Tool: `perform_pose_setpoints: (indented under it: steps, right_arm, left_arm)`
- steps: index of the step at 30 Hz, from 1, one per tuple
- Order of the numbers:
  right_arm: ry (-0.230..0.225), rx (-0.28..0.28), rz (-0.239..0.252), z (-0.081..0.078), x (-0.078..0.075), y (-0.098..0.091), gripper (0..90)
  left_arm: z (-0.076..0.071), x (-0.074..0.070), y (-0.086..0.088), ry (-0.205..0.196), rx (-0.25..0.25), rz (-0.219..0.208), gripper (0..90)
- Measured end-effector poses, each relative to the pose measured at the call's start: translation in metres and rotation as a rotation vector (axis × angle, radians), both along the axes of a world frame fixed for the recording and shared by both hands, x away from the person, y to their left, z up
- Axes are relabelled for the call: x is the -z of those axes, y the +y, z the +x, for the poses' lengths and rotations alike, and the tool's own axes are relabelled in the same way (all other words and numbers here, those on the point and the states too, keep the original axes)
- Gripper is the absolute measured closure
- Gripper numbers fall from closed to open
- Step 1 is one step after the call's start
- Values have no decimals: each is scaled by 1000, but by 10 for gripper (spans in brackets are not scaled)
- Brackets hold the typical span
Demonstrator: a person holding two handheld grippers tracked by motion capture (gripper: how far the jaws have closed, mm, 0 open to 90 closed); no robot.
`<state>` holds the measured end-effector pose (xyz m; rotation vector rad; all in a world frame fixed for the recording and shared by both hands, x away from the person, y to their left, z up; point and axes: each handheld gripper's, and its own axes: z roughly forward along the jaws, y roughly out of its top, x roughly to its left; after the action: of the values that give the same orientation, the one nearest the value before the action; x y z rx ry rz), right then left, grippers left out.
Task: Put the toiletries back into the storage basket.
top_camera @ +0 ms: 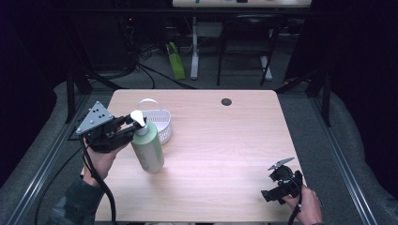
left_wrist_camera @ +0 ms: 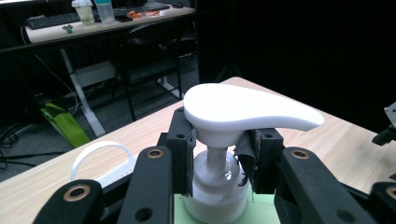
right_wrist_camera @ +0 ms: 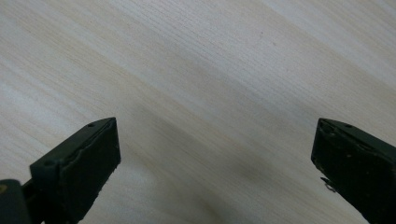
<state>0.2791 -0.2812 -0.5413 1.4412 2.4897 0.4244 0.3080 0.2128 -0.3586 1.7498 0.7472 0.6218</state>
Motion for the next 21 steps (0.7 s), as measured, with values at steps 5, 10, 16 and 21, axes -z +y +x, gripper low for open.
perform_pose_setpoints:
  steps: [5,10,16,21]
  right_arm:
    - [-1,1,-4,0,0,0,9]
    - [-2,2,-4,0,0,-1,9]
    - [-2,-1,-9,0,0,-1,9]
    - [-2,1,-10,0,0,-1,9]
  left_arm:
    - [3,-6,0,-6,-2,4,673]
    - [5,-11,2,-9,-8,5,672]
    - [8,-16,3,-11,-11,10,672]
    - [12,-23,5,-18,-21,10,672]
